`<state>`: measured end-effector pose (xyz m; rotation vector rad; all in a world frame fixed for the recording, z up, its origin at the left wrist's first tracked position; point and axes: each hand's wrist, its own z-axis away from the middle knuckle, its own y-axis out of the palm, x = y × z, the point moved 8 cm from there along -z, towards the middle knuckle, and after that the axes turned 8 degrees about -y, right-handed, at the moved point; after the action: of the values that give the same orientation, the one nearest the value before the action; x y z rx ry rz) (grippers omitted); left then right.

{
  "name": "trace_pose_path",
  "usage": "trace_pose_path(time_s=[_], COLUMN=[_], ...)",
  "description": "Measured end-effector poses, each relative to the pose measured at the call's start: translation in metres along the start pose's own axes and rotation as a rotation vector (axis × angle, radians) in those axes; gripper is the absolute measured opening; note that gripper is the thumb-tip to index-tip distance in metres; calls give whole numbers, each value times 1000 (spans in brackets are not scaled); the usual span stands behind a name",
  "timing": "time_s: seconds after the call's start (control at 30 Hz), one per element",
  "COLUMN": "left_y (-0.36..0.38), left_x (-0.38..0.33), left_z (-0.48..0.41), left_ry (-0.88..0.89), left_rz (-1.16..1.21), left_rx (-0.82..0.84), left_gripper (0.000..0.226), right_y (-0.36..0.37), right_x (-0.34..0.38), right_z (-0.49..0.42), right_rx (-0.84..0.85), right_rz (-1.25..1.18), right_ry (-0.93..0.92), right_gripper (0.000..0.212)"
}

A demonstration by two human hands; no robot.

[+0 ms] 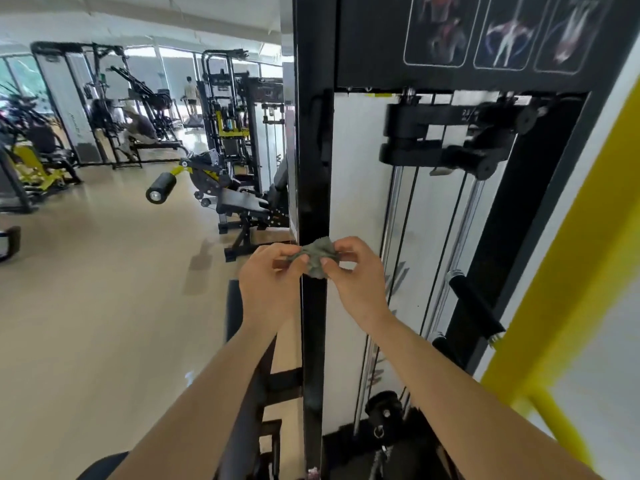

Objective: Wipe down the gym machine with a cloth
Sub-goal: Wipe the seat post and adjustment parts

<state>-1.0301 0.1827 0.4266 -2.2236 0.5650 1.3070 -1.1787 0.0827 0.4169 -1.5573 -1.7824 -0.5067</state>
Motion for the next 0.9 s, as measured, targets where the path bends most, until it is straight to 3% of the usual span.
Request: trace_pose_path(time_s=[0.17, 0.33, 0.47, 0.57, 0.77, 0.9], left_y=[-20, -37, -19, 0, 22, 42], left_x=[-25, -41, -41, -45, -56, -72], left_z=[12, 57, 97, 125, 155, 168], left_ry=[104, 123, -3, 14, 37, 6], left_rz=[-137, -120, -28, -19, 23, 95], left_rx=[73, 123, 364, 566, 737, 797], left_gripper=[11, 13, 9, 4, 16, 18], right_y=[-15, -54, -77, -75, -94, -134], right_x=[25, 50, 67, 69, 65, 54], right_z=[14, 71, 131, 172, 213, 229], right_rx=[74, 152, 206, 250, 191, 94], right_rz=[39, -35, -20, 20, 146, 195], right_ry=[74, 297, 386, 446, 410, 439], right_gripper=[20, 13, 30, 43, 13, 17])
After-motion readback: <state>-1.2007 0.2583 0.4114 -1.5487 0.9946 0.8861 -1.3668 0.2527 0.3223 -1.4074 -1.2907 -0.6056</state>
